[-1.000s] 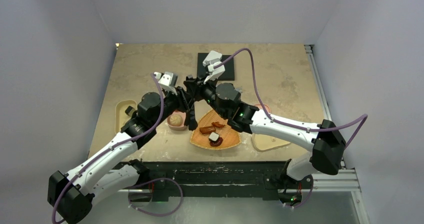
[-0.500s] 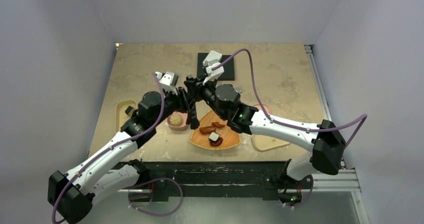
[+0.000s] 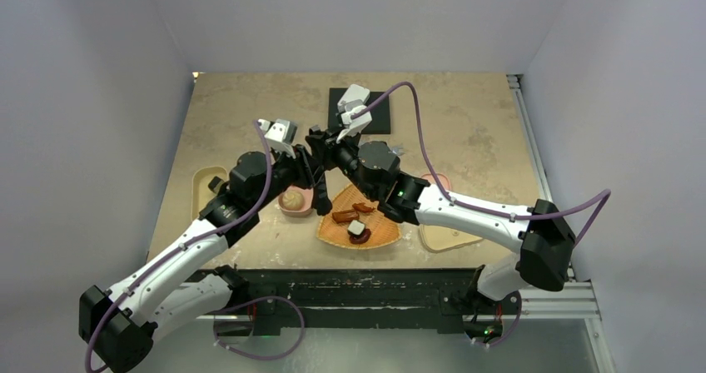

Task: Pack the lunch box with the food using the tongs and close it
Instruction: Adjust the clamp.

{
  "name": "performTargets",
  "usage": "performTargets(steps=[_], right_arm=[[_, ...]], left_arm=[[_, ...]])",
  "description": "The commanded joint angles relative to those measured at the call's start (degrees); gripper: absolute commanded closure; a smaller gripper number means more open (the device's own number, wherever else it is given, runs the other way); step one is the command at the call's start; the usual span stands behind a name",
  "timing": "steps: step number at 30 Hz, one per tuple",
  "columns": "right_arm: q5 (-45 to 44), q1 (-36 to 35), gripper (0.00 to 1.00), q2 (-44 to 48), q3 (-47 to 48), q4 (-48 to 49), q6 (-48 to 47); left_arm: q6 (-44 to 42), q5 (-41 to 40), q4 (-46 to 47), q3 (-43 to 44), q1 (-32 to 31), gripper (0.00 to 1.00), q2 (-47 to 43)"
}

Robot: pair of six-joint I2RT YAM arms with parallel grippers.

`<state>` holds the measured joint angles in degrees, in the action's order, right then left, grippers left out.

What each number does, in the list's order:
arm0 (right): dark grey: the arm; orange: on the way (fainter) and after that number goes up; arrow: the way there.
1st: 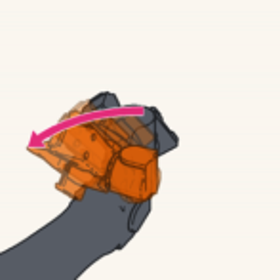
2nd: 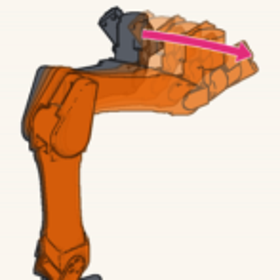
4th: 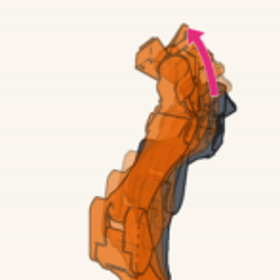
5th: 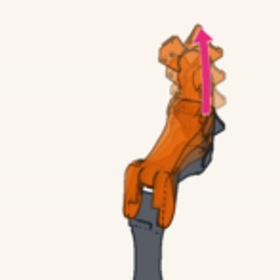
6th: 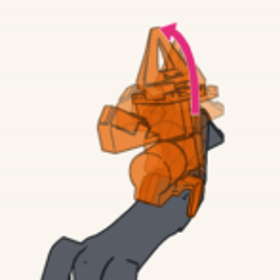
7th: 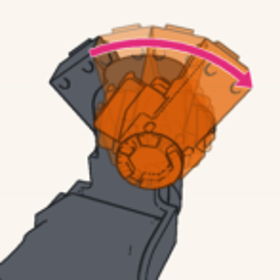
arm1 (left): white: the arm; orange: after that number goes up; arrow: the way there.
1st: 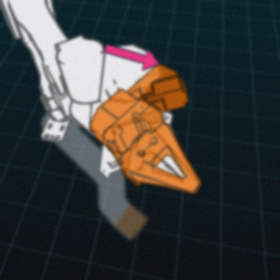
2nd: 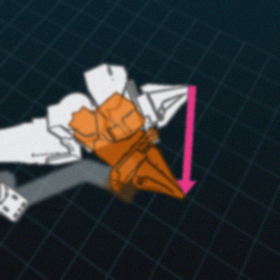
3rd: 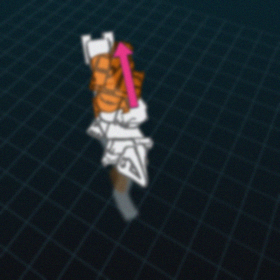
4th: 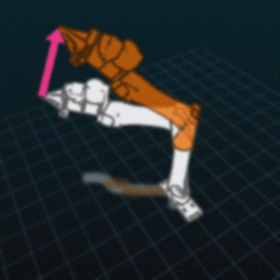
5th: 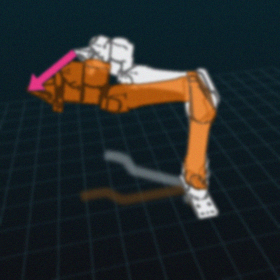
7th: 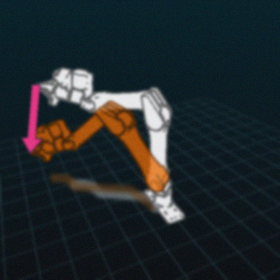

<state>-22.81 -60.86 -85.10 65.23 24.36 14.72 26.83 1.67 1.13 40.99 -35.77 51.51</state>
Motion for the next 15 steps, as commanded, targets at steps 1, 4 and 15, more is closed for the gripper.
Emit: performTargets(steps=[1,4,15], right_arm=[[0.1,-0.5,1.00,0.1,-0.3,1.2,-1.4],[-0.1,-0.5,1.00,0.2,-0.4,1.2,-1.4],[-0.1,-0.5,1.00,0.7,-0.8,1.2,-1.4]], left_arm=[[1.6,-1.0,2.4,3.1,0.3,0.71,-1.4],[1.9,-1.2,2.2,3.2,0.3,0.70,-1.6],[1.9,-1.1,2.1,3.2,0.3,0.82,-2.0]])
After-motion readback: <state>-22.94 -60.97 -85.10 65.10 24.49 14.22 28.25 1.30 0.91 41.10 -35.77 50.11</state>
